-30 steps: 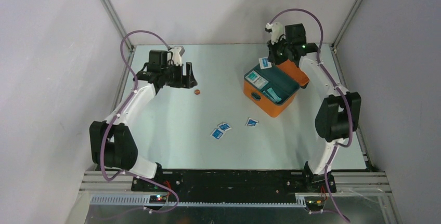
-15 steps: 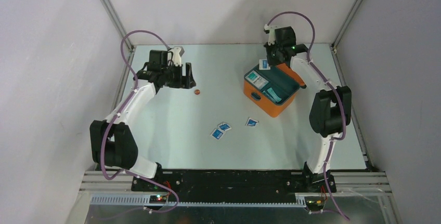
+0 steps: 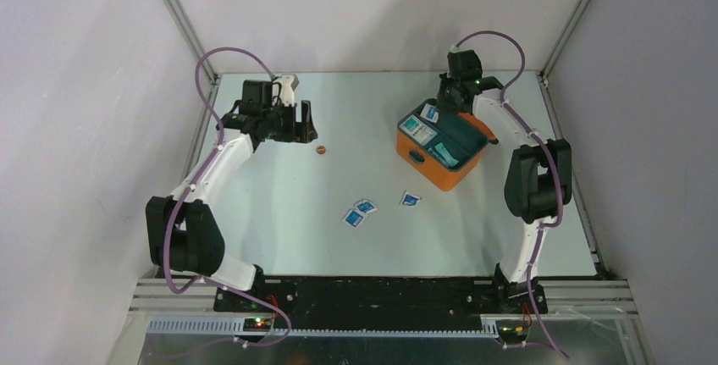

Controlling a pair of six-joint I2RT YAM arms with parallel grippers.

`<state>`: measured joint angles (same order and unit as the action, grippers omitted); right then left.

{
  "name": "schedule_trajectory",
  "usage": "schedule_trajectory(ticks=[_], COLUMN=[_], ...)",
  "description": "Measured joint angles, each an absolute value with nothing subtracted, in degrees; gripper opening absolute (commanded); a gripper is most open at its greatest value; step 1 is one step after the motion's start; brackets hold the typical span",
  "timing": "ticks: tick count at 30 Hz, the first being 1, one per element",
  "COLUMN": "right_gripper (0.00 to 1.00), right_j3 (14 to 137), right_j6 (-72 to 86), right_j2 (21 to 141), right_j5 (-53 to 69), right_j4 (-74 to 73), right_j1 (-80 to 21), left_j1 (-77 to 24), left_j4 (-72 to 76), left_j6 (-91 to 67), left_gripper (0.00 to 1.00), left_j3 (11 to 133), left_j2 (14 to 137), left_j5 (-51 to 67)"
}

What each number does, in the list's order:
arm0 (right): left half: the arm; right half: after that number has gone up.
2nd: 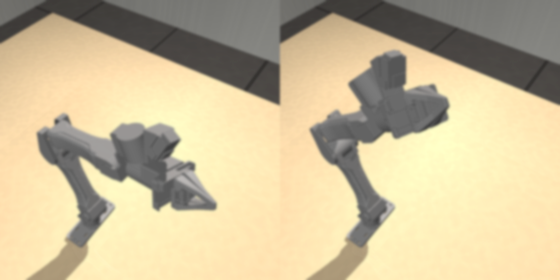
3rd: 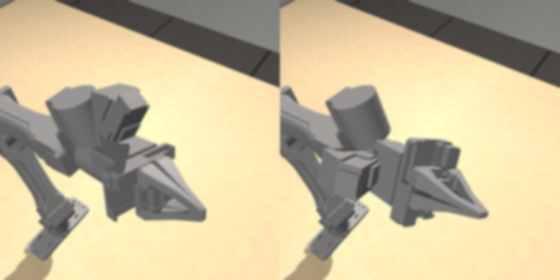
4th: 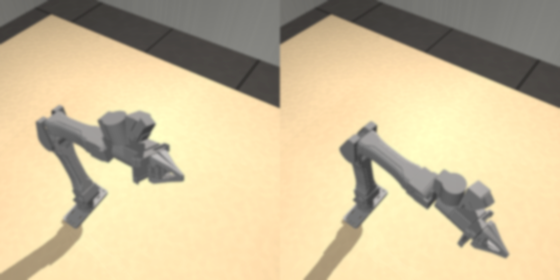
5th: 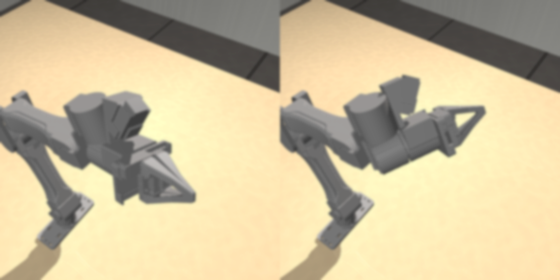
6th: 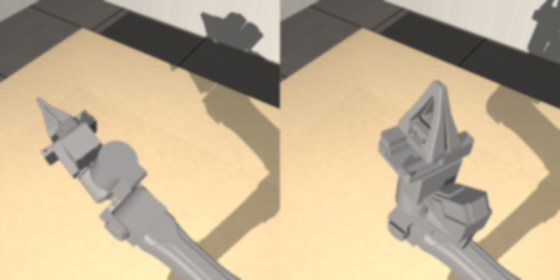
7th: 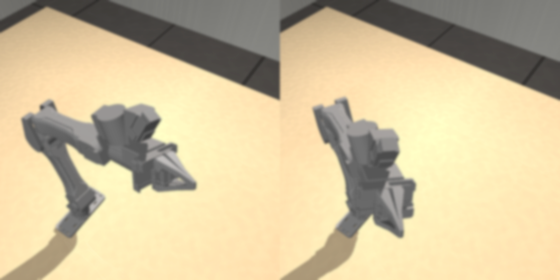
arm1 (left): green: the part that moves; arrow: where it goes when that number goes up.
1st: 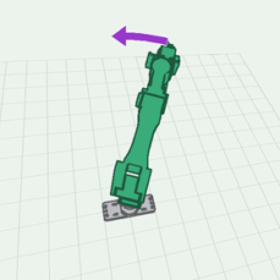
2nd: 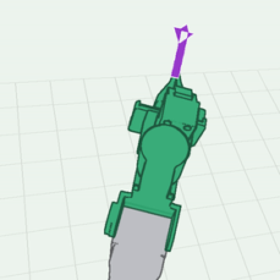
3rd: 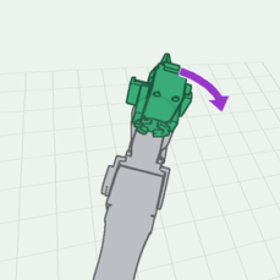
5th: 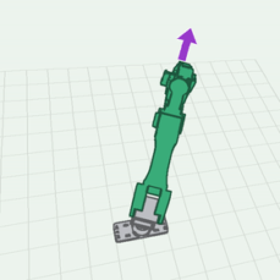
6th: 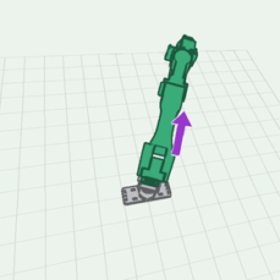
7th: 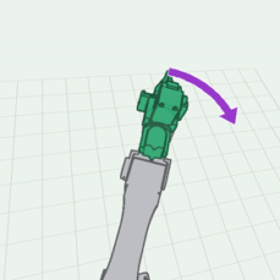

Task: Organize the medicine kit

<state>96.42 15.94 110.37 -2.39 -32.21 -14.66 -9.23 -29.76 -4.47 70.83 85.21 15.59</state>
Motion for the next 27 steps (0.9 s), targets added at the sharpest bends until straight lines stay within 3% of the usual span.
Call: schedule_trajectory(ticks=[8, 11, 19, 27], right_gripper=[0.32, 0.39, 0.36, 0.35], right_j3=[96.7, 96.0, 94.6, 79.9], right_j6=[19.2, 13.4, -29.6, -73.1], right_j2=[109.9, 107.5, 98.4, 97.9], right_j5=[1.5, 9.6, 36.5, 35.1], right_j4=[-32.1, -32.0, -44.6, -57.6], right_j1=[-13.2, -13.2, -18.0, -24.3], left_j1=[-9.5, -9.6, -9.6, -9.6], left_j4=[-29.8, -29.8, -29.8, -29.8], left_j6=[-4.1, -4.0, -4.0, -4.1], left_gripper=[0.85, 0.85, 0.85, 0.85], left_j3=[70.8, 70.8, 70.8, 70.8], left_j2=[85.2, 85.2, 85.2, 85.2], left_j5=[15.4, 15.2, 15.2, 15.2])
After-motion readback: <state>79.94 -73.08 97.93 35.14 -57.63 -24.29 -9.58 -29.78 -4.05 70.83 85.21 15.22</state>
